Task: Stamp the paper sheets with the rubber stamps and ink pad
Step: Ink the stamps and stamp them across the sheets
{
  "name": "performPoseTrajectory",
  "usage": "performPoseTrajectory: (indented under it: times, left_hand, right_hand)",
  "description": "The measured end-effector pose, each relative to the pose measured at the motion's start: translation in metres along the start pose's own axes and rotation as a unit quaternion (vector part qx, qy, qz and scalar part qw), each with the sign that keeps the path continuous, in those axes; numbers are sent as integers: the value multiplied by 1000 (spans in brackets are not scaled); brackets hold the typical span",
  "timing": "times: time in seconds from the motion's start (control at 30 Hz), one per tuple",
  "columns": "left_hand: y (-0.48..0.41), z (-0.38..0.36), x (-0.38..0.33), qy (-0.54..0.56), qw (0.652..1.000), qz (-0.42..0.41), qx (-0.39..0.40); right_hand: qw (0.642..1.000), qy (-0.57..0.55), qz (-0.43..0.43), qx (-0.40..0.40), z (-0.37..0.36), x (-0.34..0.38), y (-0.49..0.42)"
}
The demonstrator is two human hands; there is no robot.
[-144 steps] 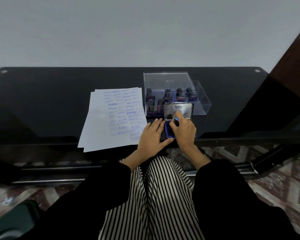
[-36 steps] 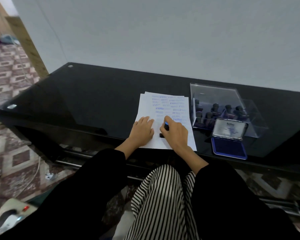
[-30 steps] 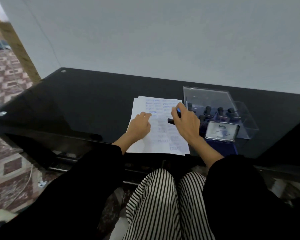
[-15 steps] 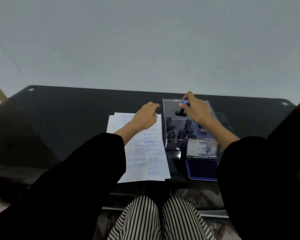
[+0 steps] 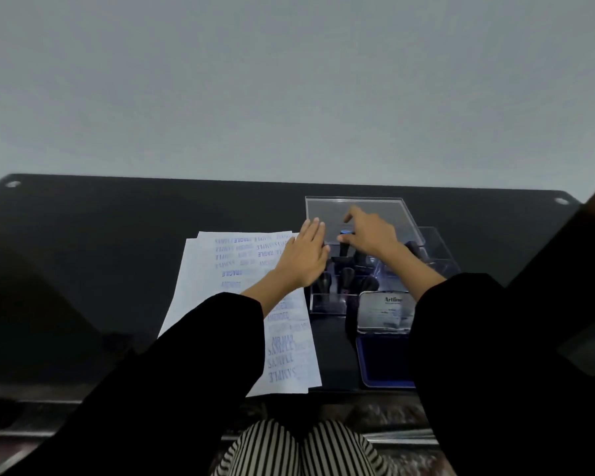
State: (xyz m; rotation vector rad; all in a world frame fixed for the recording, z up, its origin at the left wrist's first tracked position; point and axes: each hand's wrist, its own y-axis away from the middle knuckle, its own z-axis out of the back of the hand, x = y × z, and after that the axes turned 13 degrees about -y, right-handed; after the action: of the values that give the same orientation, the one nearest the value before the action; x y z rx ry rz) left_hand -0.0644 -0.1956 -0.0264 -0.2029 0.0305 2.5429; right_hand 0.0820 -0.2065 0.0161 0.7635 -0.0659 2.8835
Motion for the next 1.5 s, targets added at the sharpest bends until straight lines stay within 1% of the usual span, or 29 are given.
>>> performPoseTrajectory:
  times: [0.1,0.23,0.33,0.47,0.67,0.9,0.97,1.07,1.17,1.27,1.33,1.5]
  left_hand:
    - [0,0,1,-7,1000,0,13]
    - [2,2,-1,-9,1000,-2,19]
    - [3,2,-2,0,1000,-2,12]
    - [5,3,-3,19,1000,16,-7]
    - [5,2,-3,22,1000,12,-11]
    - [5,0,-2,28,999,9,-17]
    - [6,2,-3,30,999,14,-30]
    - [12,5,-2,47,996,23,-72]
    - [27,12,-4,69,991,18,-114]
    - [47,21,-10,84,984,-12,-159]
    - [60,24,-15,92,980,-35,-171]
    - [93,23,-30,86,980,-74,-164]
  right_hand:
    - [1000,12,-5,-15,-6,1,-1]
    - [994,94,20,-53,-13,7,-2]
    - [991,102,39,-77,-17,12,-2]
    - [995,54,50,-69,-23,17,-2]
    - [999,-6,-31,-11,-36,23,-4]
    - [997,-40,-69,7,-38,22,-10]
    - [995,-59,-82,-3,-35,22,-8]
    - [988,-116,-96,-37,-21,19,0]
    - [978,-172,-81,-83,3,17,15]
    - [967,-212,-61,-125,29,13,38]
    - [967,-213,-56,-129,42,11,57]
    - [974,-188,-43,-120,59,3,102]
